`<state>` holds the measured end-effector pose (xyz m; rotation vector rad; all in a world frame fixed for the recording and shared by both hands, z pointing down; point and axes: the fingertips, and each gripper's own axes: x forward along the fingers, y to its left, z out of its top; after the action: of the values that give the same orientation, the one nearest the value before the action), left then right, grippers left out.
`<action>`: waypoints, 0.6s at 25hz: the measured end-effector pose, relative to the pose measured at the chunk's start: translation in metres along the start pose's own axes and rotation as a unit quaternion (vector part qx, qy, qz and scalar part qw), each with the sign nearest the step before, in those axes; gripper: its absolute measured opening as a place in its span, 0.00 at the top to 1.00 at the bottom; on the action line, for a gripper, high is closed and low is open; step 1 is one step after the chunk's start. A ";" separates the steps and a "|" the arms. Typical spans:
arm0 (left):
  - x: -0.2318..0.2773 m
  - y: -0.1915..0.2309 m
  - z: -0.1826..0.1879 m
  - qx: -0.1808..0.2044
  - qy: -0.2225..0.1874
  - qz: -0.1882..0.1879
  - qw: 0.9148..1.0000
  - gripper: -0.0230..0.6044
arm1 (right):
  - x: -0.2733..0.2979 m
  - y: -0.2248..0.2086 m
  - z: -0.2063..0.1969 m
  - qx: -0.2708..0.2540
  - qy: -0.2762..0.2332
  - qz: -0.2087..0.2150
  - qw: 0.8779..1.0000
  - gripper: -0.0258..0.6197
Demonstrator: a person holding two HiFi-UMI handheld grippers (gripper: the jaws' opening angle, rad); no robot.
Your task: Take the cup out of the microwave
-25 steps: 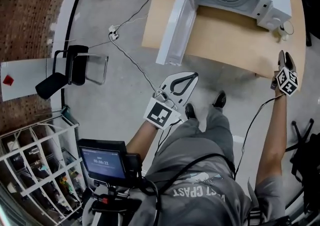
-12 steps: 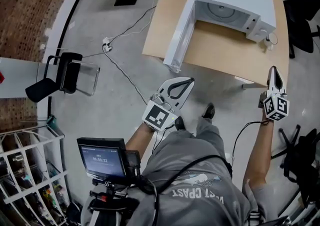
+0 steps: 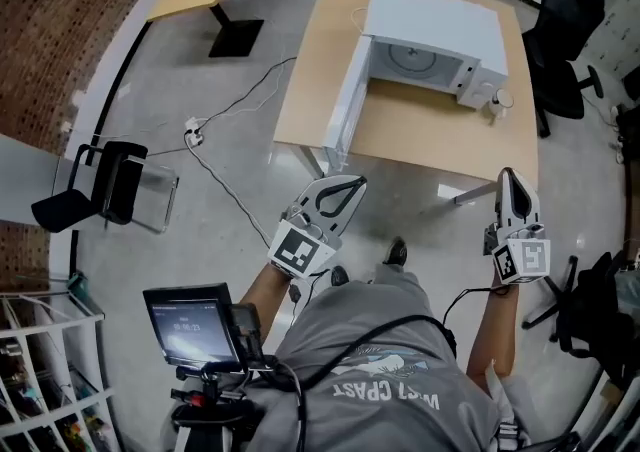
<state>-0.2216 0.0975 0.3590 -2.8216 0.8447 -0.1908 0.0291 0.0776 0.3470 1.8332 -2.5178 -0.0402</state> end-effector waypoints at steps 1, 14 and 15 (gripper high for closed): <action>-0.009 -0.001 0.004 0.002 -0.006 -0.001 1.000 0.92 | -0.006 0.014 0.011 -0.005 -0.006 0.007 1.000 0.94; -0.072 -0.034 0.008 -0.035 -0.033 -0.024 0.999 0.92 | -0.071 0.134 0.069 -0.091 -0.041 0.035 0.994 0.95; -0.074 -0.038 0.007 -0.039 -0.033 -0.027 0.998 0.92 | -0.077 0.136 0.068 -0.089 -0.038 0.032 0.995 0.95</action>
<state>-0.2617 0.1710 0.3554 -2.9074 0.7783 -0.0729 -0.0790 0.1933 0.2840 1.7142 -2.5256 -0.3281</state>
